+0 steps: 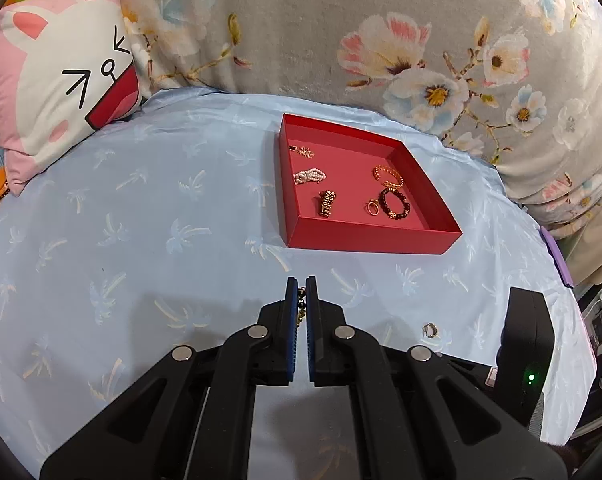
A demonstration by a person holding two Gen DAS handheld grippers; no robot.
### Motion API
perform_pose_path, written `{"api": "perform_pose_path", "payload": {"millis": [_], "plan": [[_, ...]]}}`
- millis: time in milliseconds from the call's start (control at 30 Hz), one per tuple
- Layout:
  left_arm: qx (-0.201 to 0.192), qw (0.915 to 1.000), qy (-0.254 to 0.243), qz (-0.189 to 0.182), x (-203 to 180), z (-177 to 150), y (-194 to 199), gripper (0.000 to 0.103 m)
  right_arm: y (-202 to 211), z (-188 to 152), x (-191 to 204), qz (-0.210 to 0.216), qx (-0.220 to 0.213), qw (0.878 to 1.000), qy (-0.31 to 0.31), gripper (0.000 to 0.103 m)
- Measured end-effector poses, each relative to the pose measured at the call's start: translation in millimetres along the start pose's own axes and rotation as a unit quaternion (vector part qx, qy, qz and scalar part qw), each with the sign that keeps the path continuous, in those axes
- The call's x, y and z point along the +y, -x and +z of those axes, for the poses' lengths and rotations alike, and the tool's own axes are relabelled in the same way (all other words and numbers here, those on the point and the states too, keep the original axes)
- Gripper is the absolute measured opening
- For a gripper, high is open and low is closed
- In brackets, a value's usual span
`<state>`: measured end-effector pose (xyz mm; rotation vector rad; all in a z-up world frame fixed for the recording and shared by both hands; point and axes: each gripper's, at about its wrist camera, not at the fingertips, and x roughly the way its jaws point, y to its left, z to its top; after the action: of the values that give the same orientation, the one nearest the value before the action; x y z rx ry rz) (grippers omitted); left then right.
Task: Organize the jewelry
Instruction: 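Grasp a ring with the right tool while the left tool lifts the chain, then drop the chain into the red box with the left tool while the right tool drops the ring there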
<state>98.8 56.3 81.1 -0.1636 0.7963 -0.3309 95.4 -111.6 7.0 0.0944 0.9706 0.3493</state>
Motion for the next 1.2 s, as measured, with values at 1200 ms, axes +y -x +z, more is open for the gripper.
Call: {"api": "perform_pose_path", "payload": {"millis": [1200], "plan": [[-0.053,0.9952,-0.054,-0.062,-58,117,-23,0.003,76,122,-111,0.014,-0.085,0.992,-0.097,0.006]]}}
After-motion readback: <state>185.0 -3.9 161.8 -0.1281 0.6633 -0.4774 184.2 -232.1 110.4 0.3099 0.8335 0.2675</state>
